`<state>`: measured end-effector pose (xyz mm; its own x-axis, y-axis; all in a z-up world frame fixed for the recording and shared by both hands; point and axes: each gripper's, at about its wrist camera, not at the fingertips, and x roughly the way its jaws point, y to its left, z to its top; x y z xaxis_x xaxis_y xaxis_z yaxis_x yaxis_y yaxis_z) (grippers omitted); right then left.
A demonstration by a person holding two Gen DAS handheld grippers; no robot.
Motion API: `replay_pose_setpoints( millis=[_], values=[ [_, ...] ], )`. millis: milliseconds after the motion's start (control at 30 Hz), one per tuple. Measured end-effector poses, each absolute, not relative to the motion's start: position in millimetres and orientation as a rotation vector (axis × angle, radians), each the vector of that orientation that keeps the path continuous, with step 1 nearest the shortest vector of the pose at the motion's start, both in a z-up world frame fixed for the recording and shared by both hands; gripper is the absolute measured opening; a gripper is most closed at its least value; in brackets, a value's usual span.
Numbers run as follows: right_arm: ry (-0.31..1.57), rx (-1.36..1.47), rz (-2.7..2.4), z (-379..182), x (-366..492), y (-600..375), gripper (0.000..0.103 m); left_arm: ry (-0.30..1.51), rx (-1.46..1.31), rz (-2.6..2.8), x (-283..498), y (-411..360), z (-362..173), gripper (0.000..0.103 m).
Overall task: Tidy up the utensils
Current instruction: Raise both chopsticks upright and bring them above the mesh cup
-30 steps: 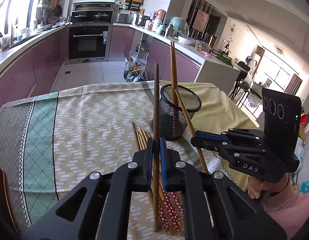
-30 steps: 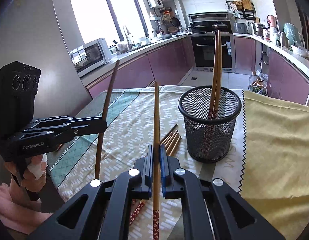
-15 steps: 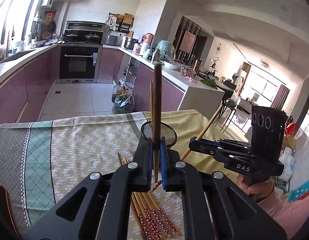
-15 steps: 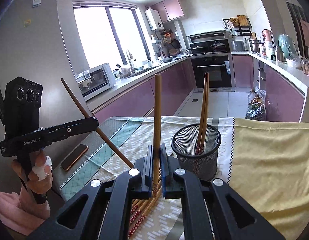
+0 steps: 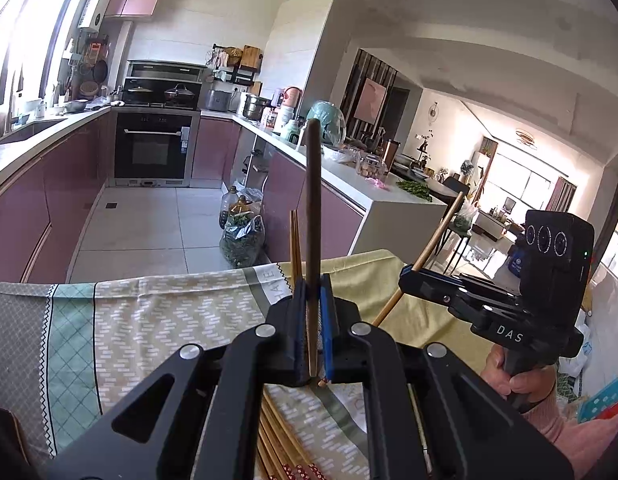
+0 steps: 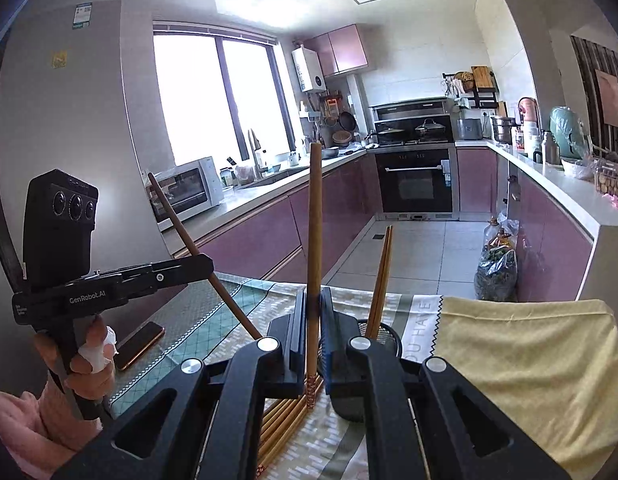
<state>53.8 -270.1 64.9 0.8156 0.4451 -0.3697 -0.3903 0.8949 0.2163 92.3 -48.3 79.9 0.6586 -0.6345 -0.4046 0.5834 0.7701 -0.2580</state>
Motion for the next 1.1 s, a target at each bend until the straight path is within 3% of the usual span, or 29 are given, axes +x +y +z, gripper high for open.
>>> replay_pose_setpoints(
  millis=[300, 533, 1100],
  values=[
    [0.362, 0.118, 0.411, 86.2, 63.5, -280.3, 0.006, 0.443, -0.084, -0.689, 106.9, -64.3, 105.5, 0.007],
    [0.378, 0.102, 0.383, 81.6, 80.8, -281.8, 0.006, 0.499, -0.037, -0.665, 123.7, -80.7, 93.4, 0.007],
    [0.665, 0.082, 0.388, 40.5, 130.3, -267.9, 0.006, 0.712, 0.105, -0.693, 157.6, -109.0, 43.0, 0.007]
  ],
)
